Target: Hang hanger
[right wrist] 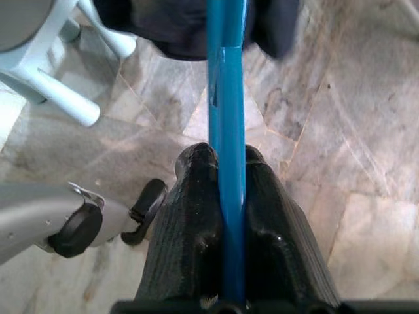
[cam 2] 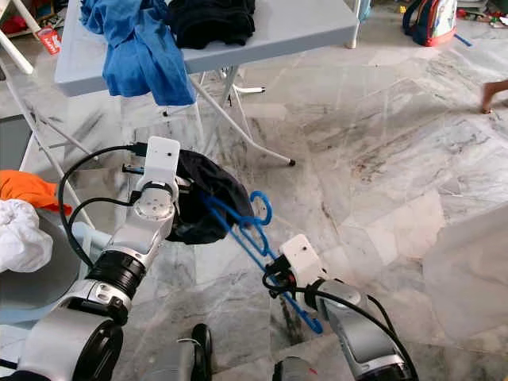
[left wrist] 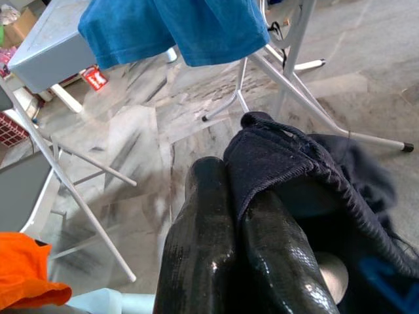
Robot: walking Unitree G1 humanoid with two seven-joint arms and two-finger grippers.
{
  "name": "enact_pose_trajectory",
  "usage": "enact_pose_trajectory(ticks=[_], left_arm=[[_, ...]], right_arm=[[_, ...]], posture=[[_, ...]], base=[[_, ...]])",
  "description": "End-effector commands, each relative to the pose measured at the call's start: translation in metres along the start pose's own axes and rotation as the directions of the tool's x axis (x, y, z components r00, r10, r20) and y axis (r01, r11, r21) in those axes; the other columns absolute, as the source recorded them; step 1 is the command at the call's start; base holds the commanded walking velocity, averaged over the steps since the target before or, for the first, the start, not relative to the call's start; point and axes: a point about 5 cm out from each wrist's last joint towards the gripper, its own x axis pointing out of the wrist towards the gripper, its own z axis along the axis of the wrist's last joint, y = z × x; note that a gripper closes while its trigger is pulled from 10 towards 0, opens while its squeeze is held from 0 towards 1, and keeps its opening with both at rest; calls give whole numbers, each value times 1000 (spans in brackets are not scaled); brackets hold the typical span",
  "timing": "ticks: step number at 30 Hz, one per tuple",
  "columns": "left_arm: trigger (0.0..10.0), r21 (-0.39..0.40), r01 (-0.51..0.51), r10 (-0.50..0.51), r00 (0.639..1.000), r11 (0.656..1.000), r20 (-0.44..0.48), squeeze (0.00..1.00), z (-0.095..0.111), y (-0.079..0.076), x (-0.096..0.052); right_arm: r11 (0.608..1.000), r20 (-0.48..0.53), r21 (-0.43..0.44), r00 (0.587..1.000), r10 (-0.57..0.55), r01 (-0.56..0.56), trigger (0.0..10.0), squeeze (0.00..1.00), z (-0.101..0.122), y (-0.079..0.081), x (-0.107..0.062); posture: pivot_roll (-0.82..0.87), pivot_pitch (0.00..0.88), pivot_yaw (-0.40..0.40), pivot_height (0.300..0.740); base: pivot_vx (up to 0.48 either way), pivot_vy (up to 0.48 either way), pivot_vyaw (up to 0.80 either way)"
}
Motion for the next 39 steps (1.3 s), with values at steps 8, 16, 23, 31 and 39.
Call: enact_pose_trajectory(ticks=[8,16,23,31,39], left_arm=[[10000,-9,33,-32,999,999,39,0,9,-1,-7],[10000,-45,173,-166,977,984,136,0,27,-25,-19],[10000,-119,378,-342,907,918,244,0,41,-32,-31],[10000,-80,423,-399,891,903,216,0,16,-25,-33],[10000,-91,415,-405,907,905,113,0,-24,-18,-36]], right_arm=[[1000,-86,-8,996,-1,1,10000,0,-18,4,10],[995,-115,95,993,25,-14,10000,0,-31,10,20],[956,-92,272,992,-86,108,10000,0,-29,-2,31],[768,-18,538,915,-402,348,10000,0,-2,-50,27],[530,80,754,748,-659,387,10000,0,51,-105,1]], posture=[[-62,250,65,740],[-63,246,66,740],[-52,241,69,740],[-44,241,69,740],[-53,249,47,740]], base=[[0,0,0],[0,0,0],[0,0,0],[0,0,0],[0,0,0]])
